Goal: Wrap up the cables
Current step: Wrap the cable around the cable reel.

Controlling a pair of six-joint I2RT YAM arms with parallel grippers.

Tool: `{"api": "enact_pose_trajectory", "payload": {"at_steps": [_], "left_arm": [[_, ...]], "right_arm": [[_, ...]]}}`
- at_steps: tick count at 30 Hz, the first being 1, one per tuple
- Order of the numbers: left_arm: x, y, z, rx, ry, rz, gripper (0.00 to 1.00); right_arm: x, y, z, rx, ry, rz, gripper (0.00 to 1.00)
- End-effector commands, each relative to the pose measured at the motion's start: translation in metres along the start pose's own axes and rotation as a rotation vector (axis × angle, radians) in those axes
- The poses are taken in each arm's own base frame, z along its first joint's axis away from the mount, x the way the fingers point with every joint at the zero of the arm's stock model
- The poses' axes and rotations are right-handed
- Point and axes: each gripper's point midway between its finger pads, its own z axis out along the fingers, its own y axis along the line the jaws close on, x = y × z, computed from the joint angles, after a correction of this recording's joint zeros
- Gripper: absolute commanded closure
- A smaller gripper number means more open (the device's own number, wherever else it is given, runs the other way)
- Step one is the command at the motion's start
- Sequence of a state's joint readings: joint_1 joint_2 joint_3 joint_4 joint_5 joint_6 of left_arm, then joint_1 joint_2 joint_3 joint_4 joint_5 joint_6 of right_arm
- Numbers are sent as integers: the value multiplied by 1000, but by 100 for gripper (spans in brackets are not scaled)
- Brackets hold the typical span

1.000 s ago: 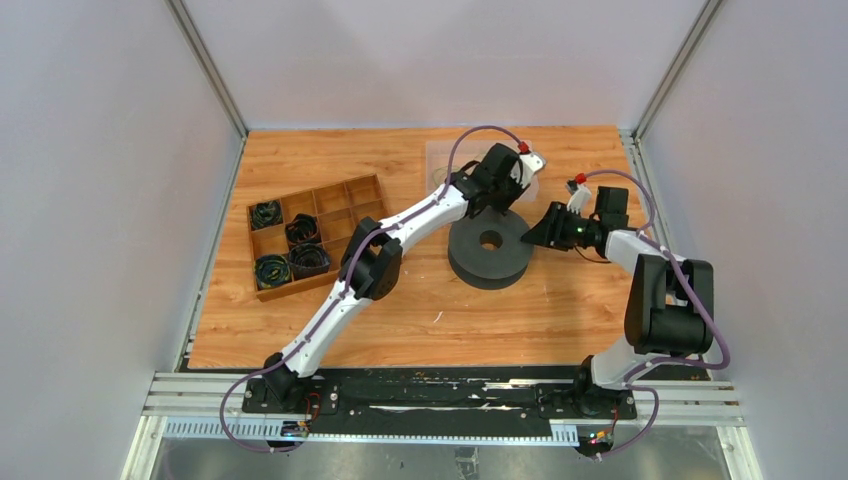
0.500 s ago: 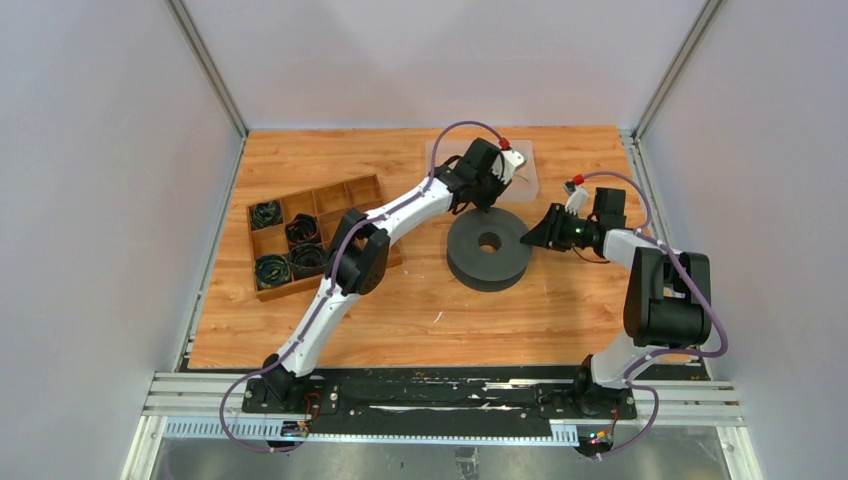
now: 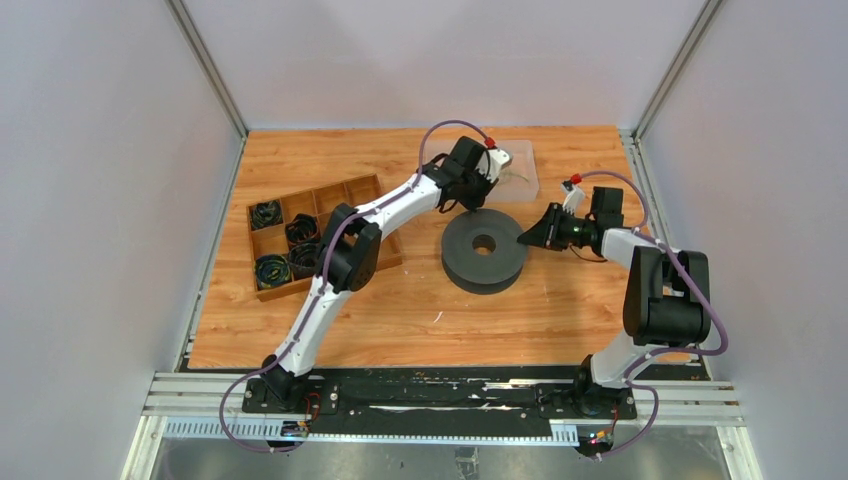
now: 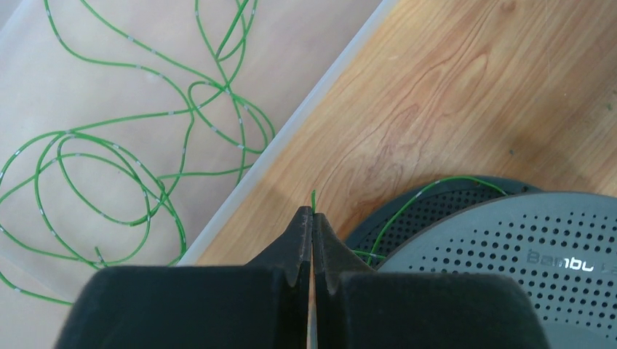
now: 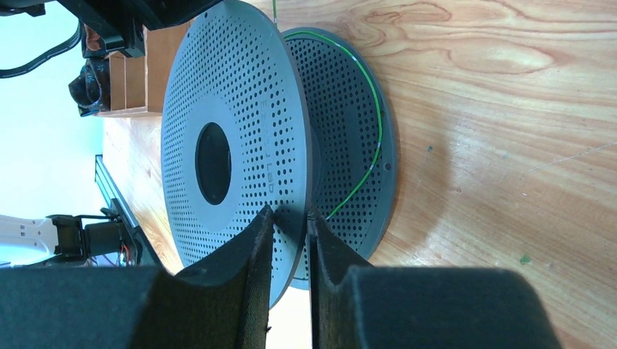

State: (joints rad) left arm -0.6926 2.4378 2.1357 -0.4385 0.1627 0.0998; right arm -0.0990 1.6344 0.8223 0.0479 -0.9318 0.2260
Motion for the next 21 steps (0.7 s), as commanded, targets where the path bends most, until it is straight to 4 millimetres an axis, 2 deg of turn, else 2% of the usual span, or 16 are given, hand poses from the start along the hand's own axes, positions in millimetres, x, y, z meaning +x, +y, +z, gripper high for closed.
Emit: {"api": "enact_pose_trajectory", "payload": {"at_steps": [1,9,14,21], "left_arm": [[7,6,-13,17,22,-20,99],[25,5,-16,102,54,-47,100],[27,1,-21,157,57,-42,100],[23,6,-35,175,60,-53,88]], "right_arm": [[-9,0,5,11,-6,-55,99],[-12,-7,3,38,1,-76,99],[-16,-12,2,53,-2,-69,99],[-15,-16,4,63,18,-59,99]]}}
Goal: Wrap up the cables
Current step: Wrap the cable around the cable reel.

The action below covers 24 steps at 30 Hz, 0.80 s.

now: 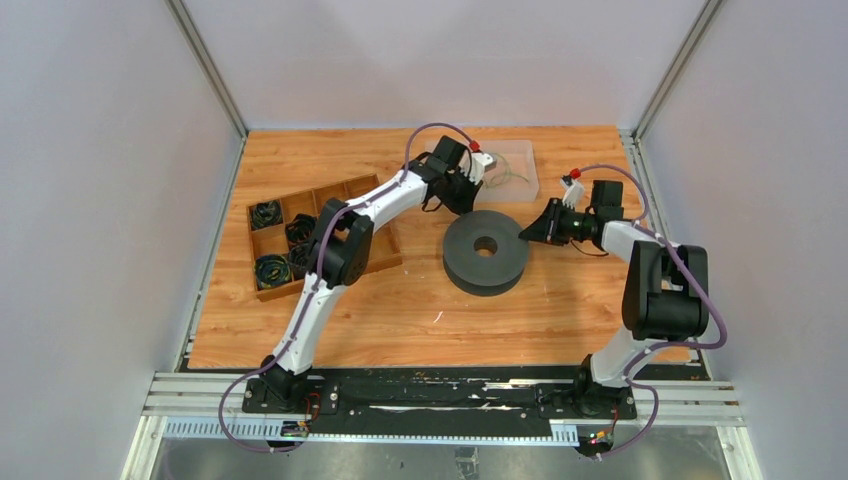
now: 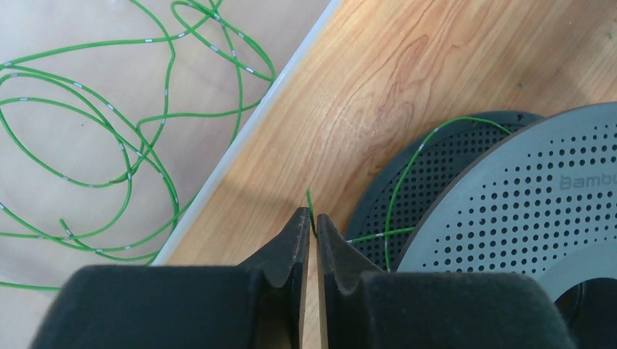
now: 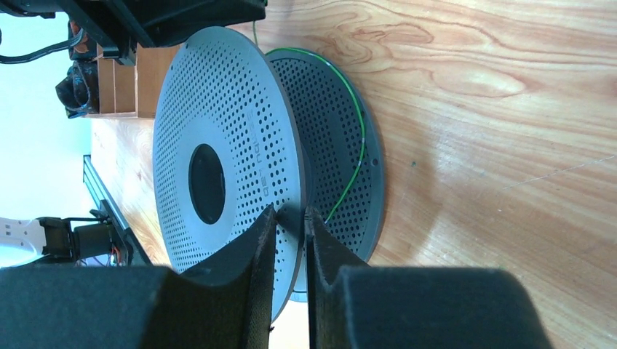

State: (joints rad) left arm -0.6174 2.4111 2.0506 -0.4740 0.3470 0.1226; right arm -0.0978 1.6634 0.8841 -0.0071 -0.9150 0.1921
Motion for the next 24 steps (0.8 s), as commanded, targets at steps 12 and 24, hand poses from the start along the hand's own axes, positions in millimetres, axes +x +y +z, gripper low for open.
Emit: {"api": "enact_pose_trajectory", "payload": {"at_steps": [12,24], "left_arm": [[6,-3,-44,55,77,-23,74],[13,7,-101,31,-6,-83,53]], "right_arm": [[-13,-10,0,53,-1,-66,99],[-18,-12,-5,82,-4,-94,99]]}}
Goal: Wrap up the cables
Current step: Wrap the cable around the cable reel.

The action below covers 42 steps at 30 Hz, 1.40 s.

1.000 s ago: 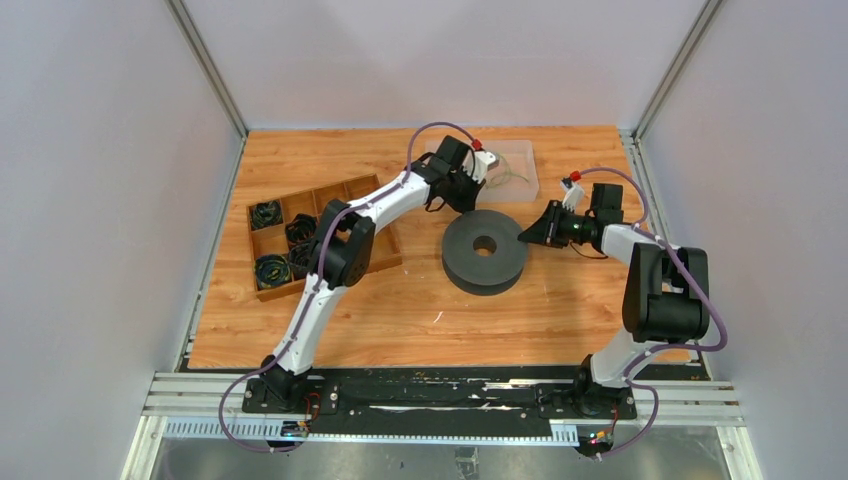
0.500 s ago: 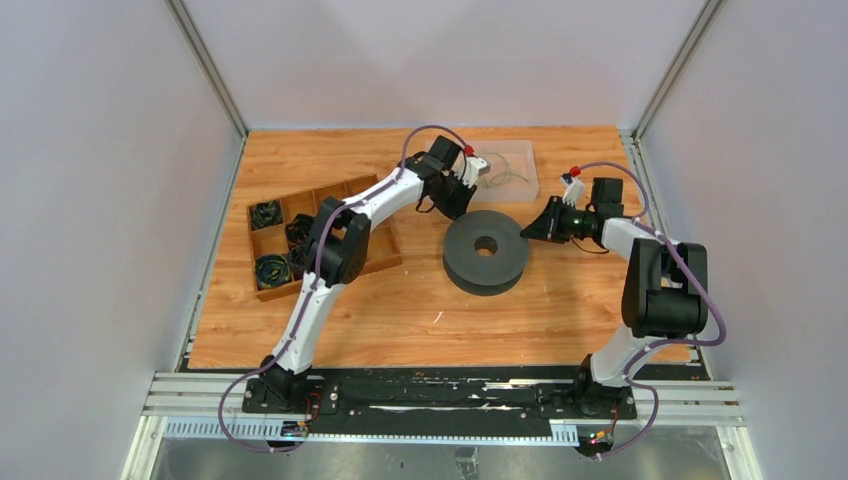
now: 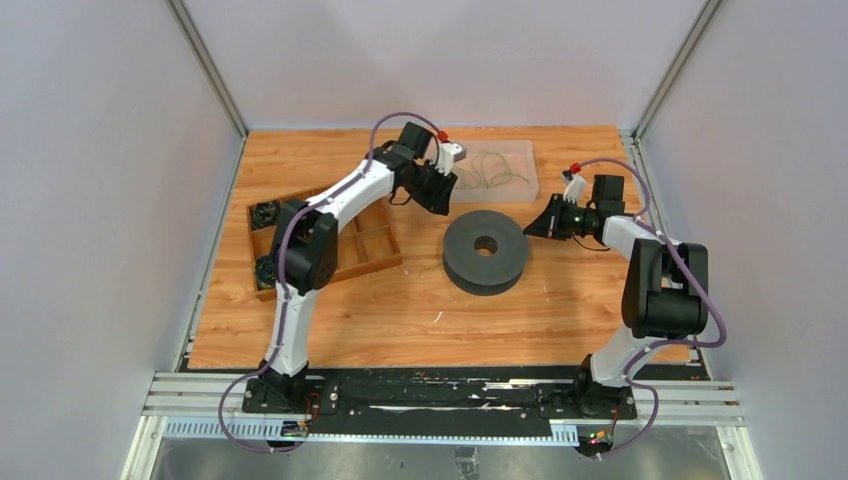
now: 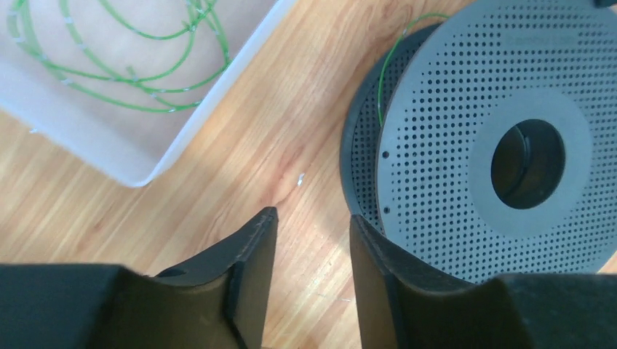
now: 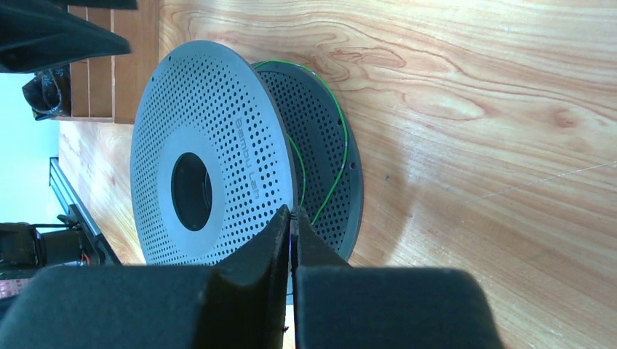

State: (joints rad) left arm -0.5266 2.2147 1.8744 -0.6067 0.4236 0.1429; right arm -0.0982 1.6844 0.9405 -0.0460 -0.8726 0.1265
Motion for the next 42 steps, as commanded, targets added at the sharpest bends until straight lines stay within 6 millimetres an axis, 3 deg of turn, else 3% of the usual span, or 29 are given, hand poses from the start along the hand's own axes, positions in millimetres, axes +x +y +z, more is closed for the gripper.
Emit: {"api": "enact_pose_trajectory", "payload": {"at_steps": [1,11,17,20,27,34,42], "left_arm": [[-3,-7,-33,6,-76,5,51],[63,-45,-59,83,-40,-23,43],[108,-54,-57,108,14,-20,40],[115,-53,-52,106,29,-9,41],[124,-62,-34,127,63,-6,55],[135,-71,-20,138,100,13,64],[150,-84,-16,149,137,51,71]], "right_arm": [[-5,-4,-5,47,-1,-31,99],[-12,-2,-16,85,-50,-8,99],[-12,0,-18,81,-55,-10,99],[-11,1,-18,80,-55,-10,99],[-11,3,-20,83,-66,-19,99],[-10,3,-20,83,-67,-24,99],[-10,3,-19,83,-70,-34,99]]}}
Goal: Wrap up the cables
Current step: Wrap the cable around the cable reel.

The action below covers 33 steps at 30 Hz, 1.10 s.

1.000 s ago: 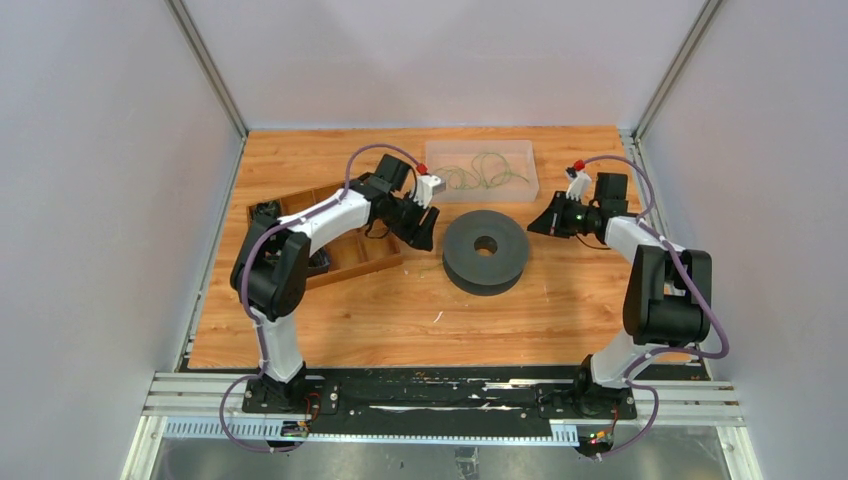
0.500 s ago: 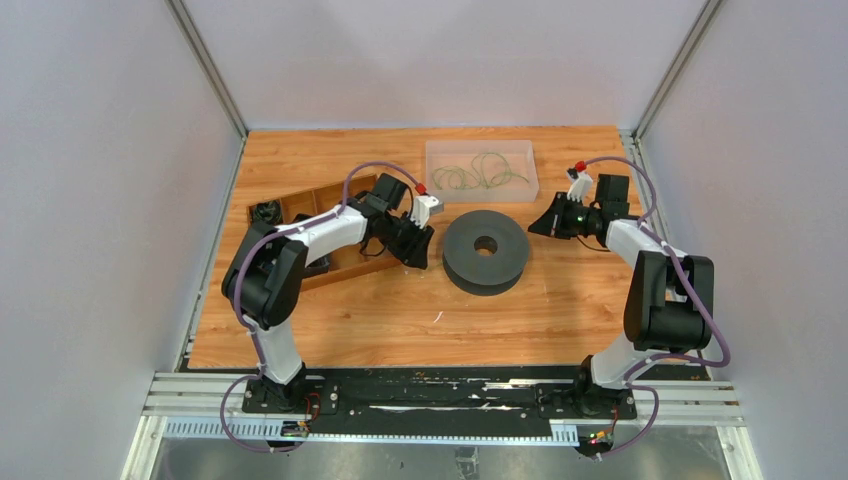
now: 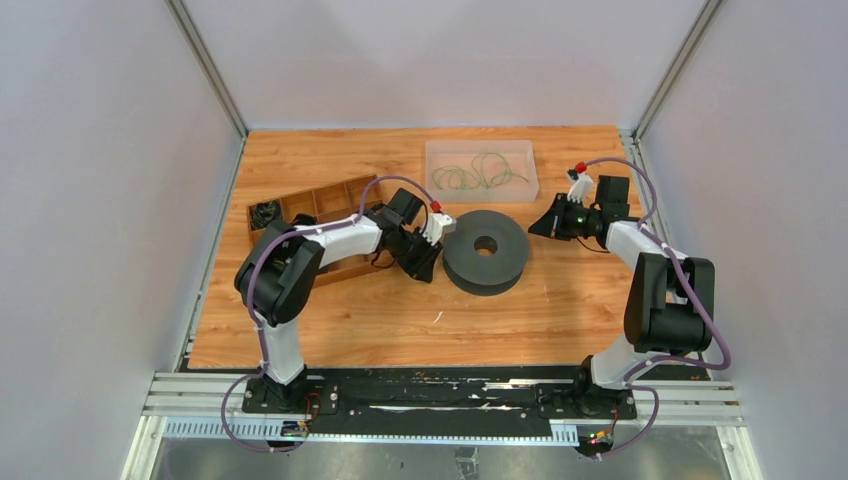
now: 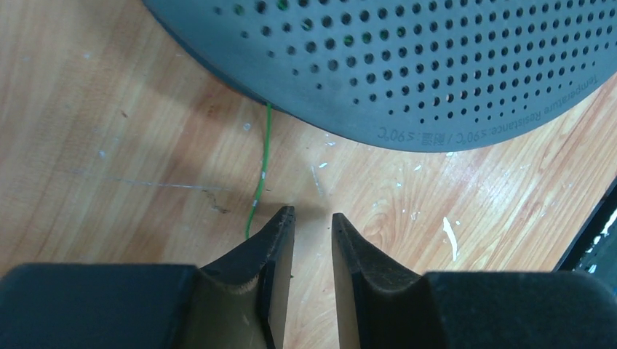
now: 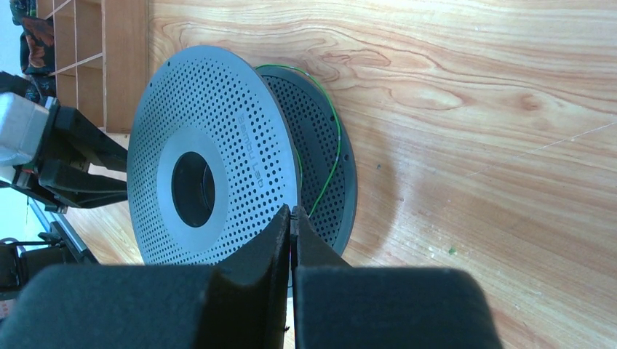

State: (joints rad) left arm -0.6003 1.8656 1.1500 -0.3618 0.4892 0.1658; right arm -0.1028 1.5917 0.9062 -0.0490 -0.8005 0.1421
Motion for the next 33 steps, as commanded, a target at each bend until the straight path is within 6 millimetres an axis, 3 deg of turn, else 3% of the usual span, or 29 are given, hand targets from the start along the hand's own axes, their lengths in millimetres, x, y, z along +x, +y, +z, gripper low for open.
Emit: {"api": "enact_pose_trajectory", "payload": {"at_steps": [1,10,16,18,26,33], "left_arm": [[9,-12,7,37,12,36,74],[-6,-50,34,146,-47,111,97],[-10,-79,36,233,-91,173,99],[-12,-73,29,181,-98,201,94],[-17,-14,-19,-96,-80,254,67],[-24,34,-45,-344,-27,268,63]], "right_arm": [[-3,0,-4,13,-21,-12,99],[3,2,1,7,-6,-21,99],[4,3,0,10,-6,-35,99],[3,3,0,7,-9,-38,99],[2,5,-1,2,-13,-45,99],[1,6,0,-3,-14,-45,99]]}}
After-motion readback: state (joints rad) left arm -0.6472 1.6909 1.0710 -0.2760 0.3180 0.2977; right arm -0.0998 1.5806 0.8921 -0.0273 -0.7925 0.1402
